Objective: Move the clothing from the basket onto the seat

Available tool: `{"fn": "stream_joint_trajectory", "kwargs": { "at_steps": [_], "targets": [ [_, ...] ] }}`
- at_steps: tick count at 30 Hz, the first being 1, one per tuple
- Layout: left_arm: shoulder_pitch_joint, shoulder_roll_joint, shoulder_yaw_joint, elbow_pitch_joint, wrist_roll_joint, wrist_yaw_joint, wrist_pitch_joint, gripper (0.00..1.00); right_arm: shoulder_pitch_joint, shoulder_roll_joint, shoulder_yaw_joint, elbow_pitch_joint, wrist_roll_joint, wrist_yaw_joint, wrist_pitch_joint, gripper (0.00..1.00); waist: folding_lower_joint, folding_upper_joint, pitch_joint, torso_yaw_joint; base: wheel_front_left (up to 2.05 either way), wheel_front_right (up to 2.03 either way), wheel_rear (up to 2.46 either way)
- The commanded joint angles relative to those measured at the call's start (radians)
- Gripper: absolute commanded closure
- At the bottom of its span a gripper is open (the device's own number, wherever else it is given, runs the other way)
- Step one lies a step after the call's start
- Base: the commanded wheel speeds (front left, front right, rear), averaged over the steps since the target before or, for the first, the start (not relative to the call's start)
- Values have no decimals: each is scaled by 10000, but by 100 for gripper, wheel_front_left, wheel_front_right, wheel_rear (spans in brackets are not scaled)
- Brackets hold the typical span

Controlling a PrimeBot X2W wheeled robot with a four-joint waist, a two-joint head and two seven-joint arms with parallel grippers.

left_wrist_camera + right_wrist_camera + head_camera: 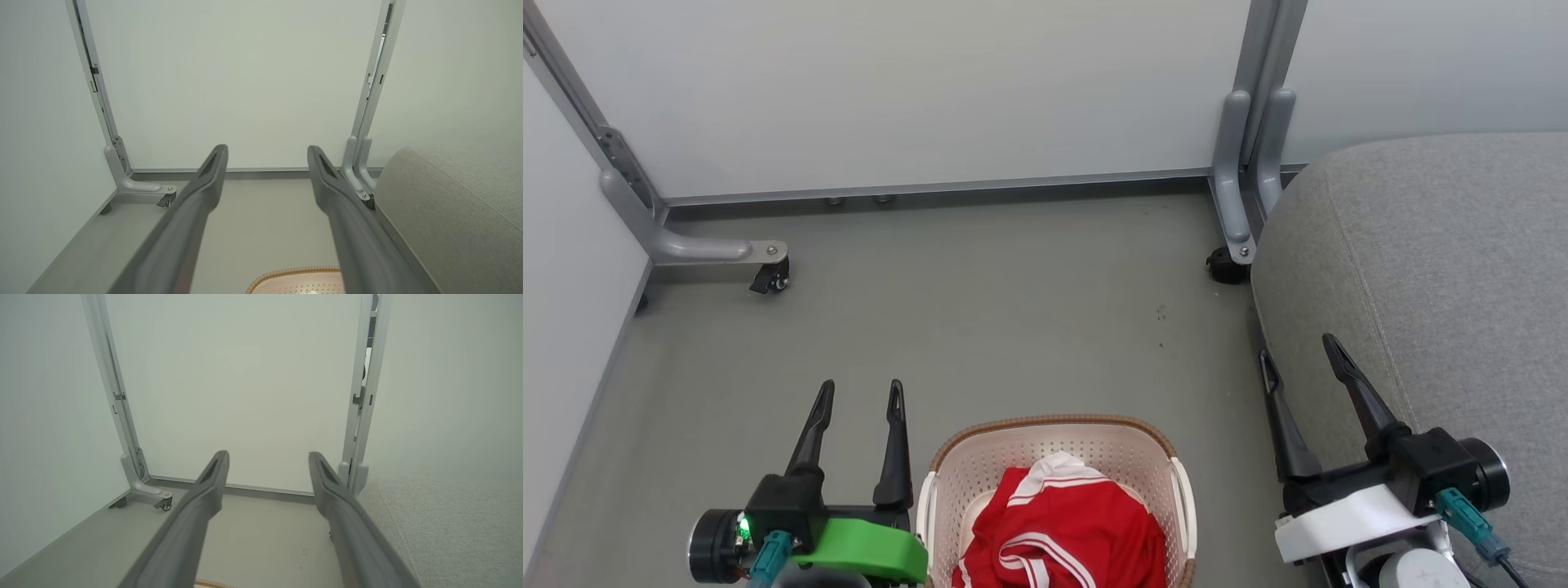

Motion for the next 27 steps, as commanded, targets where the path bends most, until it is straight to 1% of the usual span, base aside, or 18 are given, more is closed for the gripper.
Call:
{"fn": "stream_joint_trajectory", "kwargs": {
  "at_steps": [1,9,15,21,27],
  "targets": [
    [159,59,3,46,27,-40,-7,0,179,-46,6,-22,49,1,-48,0,0,0,5,-4,0,0,0],
    [182,59,-32,82,75,-113,-7,0,160,-46,60,-59,43,1,-48,0,0,0,118,-32,0,0,0],
    [11,59,-93,96,118,-162,-7,0,-12,-46,4,-4,222,1,-47,0,0,0,513,-96,0,0,0],
    [-602,58,-245,131,159,-254,-7,0,-603,-44,-64,-109,271,1,-42,0,0,0,1702,-221,0,0,0],
    [-1658,58,-581,309,183,-441,-7,0,-1576,-53,-249,-232,138,1,-42,0,0,0,3296,-470,0,0,0]
  ]
}}
